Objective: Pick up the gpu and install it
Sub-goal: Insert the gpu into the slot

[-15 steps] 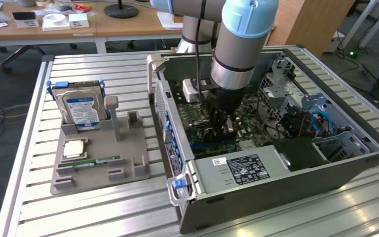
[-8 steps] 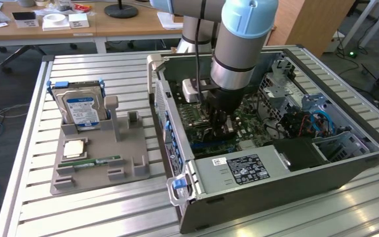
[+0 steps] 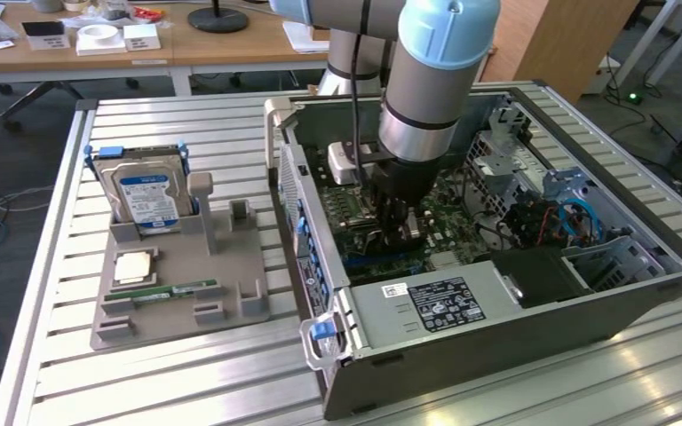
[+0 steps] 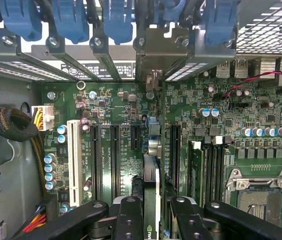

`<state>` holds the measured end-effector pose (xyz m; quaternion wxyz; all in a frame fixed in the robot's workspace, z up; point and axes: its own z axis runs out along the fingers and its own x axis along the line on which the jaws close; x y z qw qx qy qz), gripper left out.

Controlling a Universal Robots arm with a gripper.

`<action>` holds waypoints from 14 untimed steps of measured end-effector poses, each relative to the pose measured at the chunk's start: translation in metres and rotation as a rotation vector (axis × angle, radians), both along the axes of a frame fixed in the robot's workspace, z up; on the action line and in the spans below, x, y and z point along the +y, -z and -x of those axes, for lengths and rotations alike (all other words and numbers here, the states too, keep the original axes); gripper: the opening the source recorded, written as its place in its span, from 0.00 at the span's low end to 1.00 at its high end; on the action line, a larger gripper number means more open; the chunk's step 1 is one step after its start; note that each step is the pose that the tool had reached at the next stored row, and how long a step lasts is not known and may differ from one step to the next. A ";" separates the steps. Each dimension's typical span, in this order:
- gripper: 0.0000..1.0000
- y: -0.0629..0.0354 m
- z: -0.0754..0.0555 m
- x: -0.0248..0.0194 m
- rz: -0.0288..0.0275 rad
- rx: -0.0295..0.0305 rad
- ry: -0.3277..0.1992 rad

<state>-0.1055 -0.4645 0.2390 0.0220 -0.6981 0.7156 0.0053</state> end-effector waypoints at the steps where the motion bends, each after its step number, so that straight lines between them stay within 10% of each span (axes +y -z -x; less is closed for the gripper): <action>1: 0.26 0.0000 0.000 0.0000 -0.0001 0.0000 0.000; 14: 0.26 0.0002 0.001 0.0004 -0.0001 -0.0001 0.000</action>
